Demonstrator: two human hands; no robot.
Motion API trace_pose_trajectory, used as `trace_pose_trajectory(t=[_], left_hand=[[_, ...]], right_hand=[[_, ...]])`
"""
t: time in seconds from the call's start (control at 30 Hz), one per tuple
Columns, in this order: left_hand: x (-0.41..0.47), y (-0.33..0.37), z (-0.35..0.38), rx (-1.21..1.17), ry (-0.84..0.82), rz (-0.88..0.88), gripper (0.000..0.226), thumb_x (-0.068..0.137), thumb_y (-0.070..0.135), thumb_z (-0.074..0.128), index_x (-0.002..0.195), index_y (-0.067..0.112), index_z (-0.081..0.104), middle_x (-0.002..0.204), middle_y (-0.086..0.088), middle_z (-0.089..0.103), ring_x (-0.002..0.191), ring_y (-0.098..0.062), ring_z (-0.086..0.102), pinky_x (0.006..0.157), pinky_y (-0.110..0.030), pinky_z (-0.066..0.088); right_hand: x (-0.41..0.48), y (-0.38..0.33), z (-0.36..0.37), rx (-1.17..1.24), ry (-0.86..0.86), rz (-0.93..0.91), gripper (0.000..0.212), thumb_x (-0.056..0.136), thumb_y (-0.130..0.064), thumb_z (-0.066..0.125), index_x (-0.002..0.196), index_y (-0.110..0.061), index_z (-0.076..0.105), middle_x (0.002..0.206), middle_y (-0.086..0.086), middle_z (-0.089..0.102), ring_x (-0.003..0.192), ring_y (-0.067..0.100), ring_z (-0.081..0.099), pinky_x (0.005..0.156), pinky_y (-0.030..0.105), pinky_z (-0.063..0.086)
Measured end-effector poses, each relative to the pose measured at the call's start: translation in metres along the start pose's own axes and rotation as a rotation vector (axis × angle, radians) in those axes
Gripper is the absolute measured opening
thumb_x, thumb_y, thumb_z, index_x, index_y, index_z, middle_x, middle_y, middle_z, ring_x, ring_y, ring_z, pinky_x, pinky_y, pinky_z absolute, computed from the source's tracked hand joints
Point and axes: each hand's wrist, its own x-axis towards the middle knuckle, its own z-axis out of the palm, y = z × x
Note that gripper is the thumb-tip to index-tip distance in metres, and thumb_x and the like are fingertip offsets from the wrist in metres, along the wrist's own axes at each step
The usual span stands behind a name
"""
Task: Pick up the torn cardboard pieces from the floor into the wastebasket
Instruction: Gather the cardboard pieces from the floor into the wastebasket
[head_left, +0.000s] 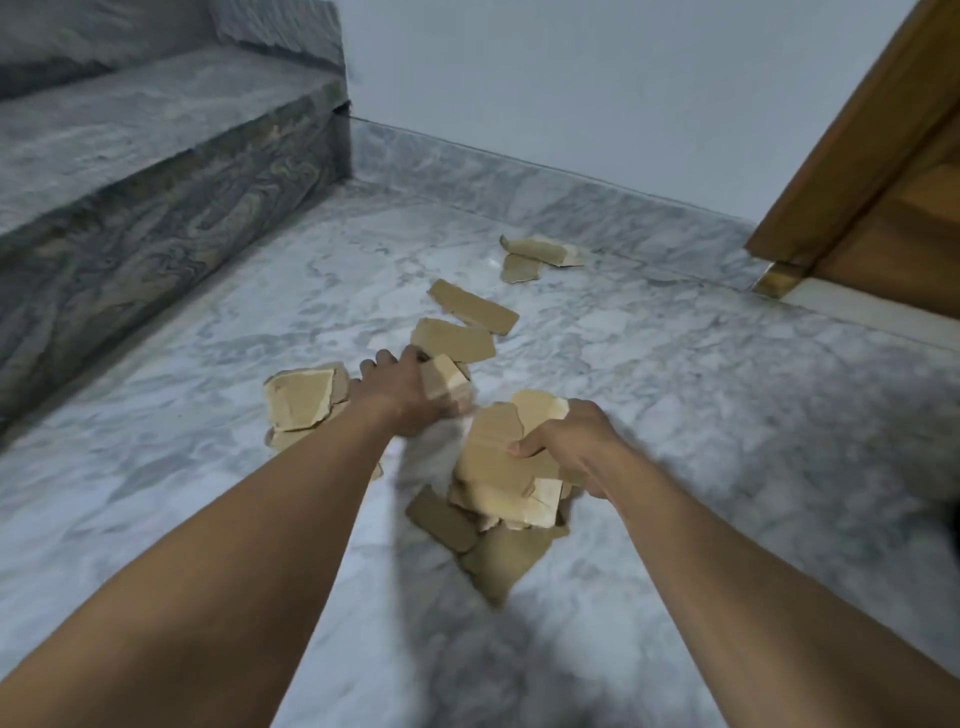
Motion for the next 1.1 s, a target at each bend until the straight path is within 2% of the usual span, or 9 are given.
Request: trace_pose_trajectory(t=[0.13,0.27,0.43,0.53,0.67,0.73,0.83,1.0,1.1], left_hand=[[-0.023,0.012,0.016,-0.039,0.02,-0.089,0.106,0.06,0.073,0.078,0.143,0.024,0.035,0.134,-0.01,0.047,0.127,-0.038,0.045,0.101,-0.049,0.043],[-0.039,0.015,0.018,-0.14,-0.051,-0.128,0.095,0.053,0.067,0.081,0.125,0.018,0.042,0.105,-0.006,0.064,0.099,-0.031,0.063,0.093,-0.044,0.052],[-0.068,0.036,0.012,-0.101,-0.07,-0.03,0.054,0.058,0.046,0.089,0.09,0.016,0.058,0.079,-0.002,0.064,0.068,-0.019,0.062,0.059,-0.027,0.047],[-0.075,0.055,0.008,-0.079,-0.046,0.051,0.031,0.079,0.036,0.081,0.091,0.012,0.066,0.097,-0.007,0.07,0.086,-0.025,0.065,0.066,-0.029,0.044],[-0.091,0.103,-0.01,-0.266,-0.159,0.174,0.011,0.085,0.021,0.077,0.089,0.013,0.07,0.095,-0.009,0.069,0.088,-0.025,0.065,0.073,-0.032,0.053],[-0.108,0.139,-0.03,-0.383,-0.237,0.253,0.008,0.087,0.01,0.075,0.085,0.012,0.068,0.087,-0.01,0.066,0.08,-0.025,0.063,0.075,-0.035,0.056],[-0.131,0.203,-0.064,-0.545,-0.28,0.386,0.016,0.087,0.012,0.076,0.078,0.001,0.07,0.073,-0.014,0.06,0.055,-0.023,0.055,0.046,-0.026,0.044],[-0.178,0.336,-0.1,-0.71,-0.395,0.704,0.021,0.09,-0.012,0.041,0.099,-0.014,0.059,0.089,-0.025,0.052,0.074,-0.032,0.048,0.042,-0.024,0.042],[-0.206,0.42,-0.097,-0.771,-0.443,0.772,0.026,0.096,-0.007,0.046,0.12,-0.01,0.056,0.109,-0.025,0.06,0.084,-0.039,0.061,0.05,-0.037,0.056]], right_hand=[[-0.016,0.024,-0.042,0.019,0.031,0.012,0.056,0.056,-0.007,0.094,0.106,-0.006,0.068,0.101,0.01,0.074,0.09,0.03,0.069,0.077,0.04,0.06],[-0.036,0.033,-0.075,0.08,0.04,0.009,0.049,0.055,-0.003,0.093,0.099,-0.007,0.071,0.093,0.012,0.076,0.085,0.033,0.072,0.076,0.051,0.062],[-0.054,0.031,-0.112,0.108,0.064,-0.014,0.073,0.039,-0.016,0.098,0.105,-0.007,0.066,0.1,0.012,0.073,0.095,0.033,0.069,0.083,0.053,0.06],[-0.062,0.029,-0.146,0.102,0.096,-0.041,0.099,0.016,-0.025,0.094,0.11,-0.009,0.066,0.105,0.011,0.072,0.098,0.034,0.069,0.082,0.056,0.06],[-0.1,0.005,-0.213,0.069,0.152,-0.082,0.091,0.036,-0.017,0.096,0.117,-0.01,0.056,0.11,0.012,0.069,0.098,0.034,0.068,0.084,0.055,0.059],[-0.116,-0.005,-0.253,0.063,0.185,-0.096,0.106,0.028,-0.017,0.096,0.125,-0.012,0.054,0.11,0.012,0.07,0.097,0.035,0.069,0.084,0.057,0.058],[-0.147,-0.015,-0.318,0.049,0.272,-0.124,0.102,0.034,-0.013,0.097,0.125,-0.012,0.052,0.109,0.014,0.069,0.095,0.035,0.07,0.082,0.057,0.059],[-0.214,0.0,-0.427,0.101,0.466,-0.096,0.055,0.072,-0.002,0.086,0.116,-0.007,0.055,0.102,0.018,0.071,0.086,0.035,0.073,0.074,0.051,0.062],[-0.232,0.034,-0.483,0.192,0.59,-0.055,0.053,0.076,-0.004,0.084,0.118,-0.008,0.052,0.102,0.019,0.069,0.083,0.035,0.072,0.069,0.051,0.062]])
